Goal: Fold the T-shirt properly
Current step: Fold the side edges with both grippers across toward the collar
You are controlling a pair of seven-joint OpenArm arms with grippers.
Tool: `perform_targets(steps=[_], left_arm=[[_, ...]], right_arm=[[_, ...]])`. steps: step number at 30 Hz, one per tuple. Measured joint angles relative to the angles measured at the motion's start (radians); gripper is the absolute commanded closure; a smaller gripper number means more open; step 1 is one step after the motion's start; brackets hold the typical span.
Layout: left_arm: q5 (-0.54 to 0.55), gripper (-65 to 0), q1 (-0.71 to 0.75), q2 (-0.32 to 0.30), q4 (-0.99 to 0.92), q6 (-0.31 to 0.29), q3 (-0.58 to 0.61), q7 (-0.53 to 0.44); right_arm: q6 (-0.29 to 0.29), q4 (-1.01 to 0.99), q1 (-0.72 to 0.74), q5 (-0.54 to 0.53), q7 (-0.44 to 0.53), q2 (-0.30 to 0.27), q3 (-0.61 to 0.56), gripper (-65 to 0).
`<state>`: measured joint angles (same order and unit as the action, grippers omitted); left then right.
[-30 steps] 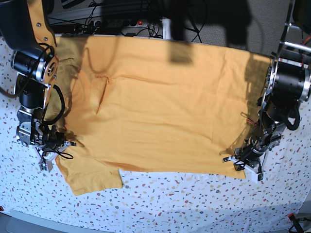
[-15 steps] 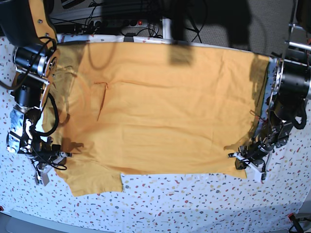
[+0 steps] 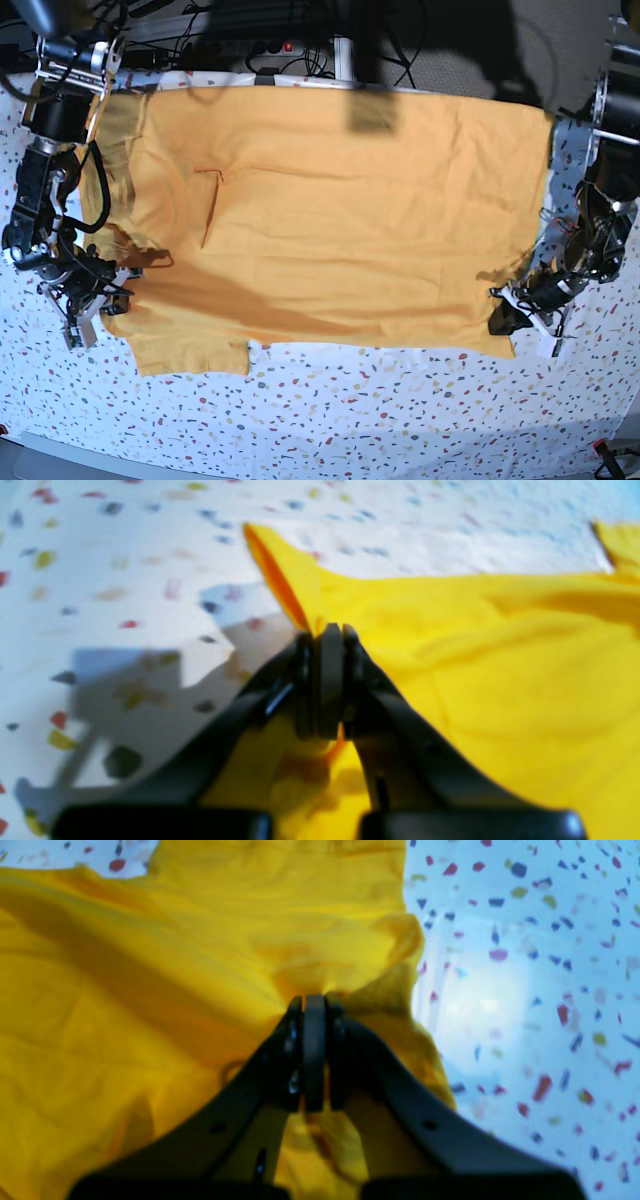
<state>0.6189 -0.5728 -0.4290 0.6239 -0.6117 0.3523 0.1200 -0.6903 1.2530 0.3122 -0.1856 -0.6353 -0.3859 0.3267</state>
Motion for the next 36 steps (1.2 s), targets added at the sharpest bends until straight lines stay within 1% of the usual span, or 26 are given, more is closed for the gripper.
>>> perform_targets(steps=[1, 3, 5, 10, 13, 16, 20, 24, 25, 29, 32, 36], left_arm=[[0.0, 0.0, 0.026, -0.014, 0.055, -0.001, 0.001, 0.01], [-0.001, 0.0, 0.068, -0.042, 0.161, -0.003, -0.018, 0.066], [0.002, 0.0, 0.106, -0.058, 0.253, -0.003, -0.071, 0.111], [0.006, 0.0, 0.186, -0.058, 0.4, -0.003, -0.233, 0.172], [0.003, 0.0, 0.223, -0.058, 0.436, -0.006, -0.283, 0.214], [0.01, 0.0, 0.256, -0.06, 0.452, -0.006, -0.299, 0.253], [0.113, 0.0, 0.29, -0.074, 0.454, -0.006, -0.299, 0.261], [0.18, 0.0, 0.324, -0.092, 0.499, -0.001, -0.313, 0.377], [0.185, 0.0, 0.334, -0.092, 0.517, -0.001, -0.317, 0.407], [0.193, 0.0, 0.365, -0.092, 0.607, -0.002, -0.322, 0.436], [0.193, 0.0, 0.385, -0.103, 0.656, -0.002, -0.322, 0.46], [0.189, 0.0, 0.401, -0.126, 0.684, -0.002, -0.322, 0.464]], right_arm=[[0.0, 0.015, -0.012, 0.002, -0.008, -0.005, 0.0, 0.0], [0.0, 0.037, -0.034, 0.0, -0.01, -0.016, 0.0, 0.0], [0.0, 0.047, -0.054, -0.001, -0.01, -0.025, 0.0, 0.0], [0.0, 0.096, -0.126, 0.003, 0.009, -0.039, 0.0, 0.0], [0.0, 0.156, -0.157, 0.002, 0.009, -0.038, 0.0, 0.0], [0.0, 0.22, -0.186, 0.001, 0.009, -0.038, 0.0, 0.0], [0.0, 0.269, -0.225, 0.0, -0.003, -0.04, 0.0, 0.0], [0.0, 0.299, -0.271, -0.001, -0.011, -0.04, 0.0, 0.0], [0.0, 0.303, -0.281, 0.003, -0.01, -0.04, 0.0, 0.0], [0.0, 0.319, -0.301, 0.007, -0.018, -0.04, 0.0, 0.0], [0.0, 0.325, -0.299, 0.01, -0.023, -0.041, 0.001, 0.0], [0.0, 0.326, -0.299, 0.01, -0.025, -0.039, 0.034, 0.0]])
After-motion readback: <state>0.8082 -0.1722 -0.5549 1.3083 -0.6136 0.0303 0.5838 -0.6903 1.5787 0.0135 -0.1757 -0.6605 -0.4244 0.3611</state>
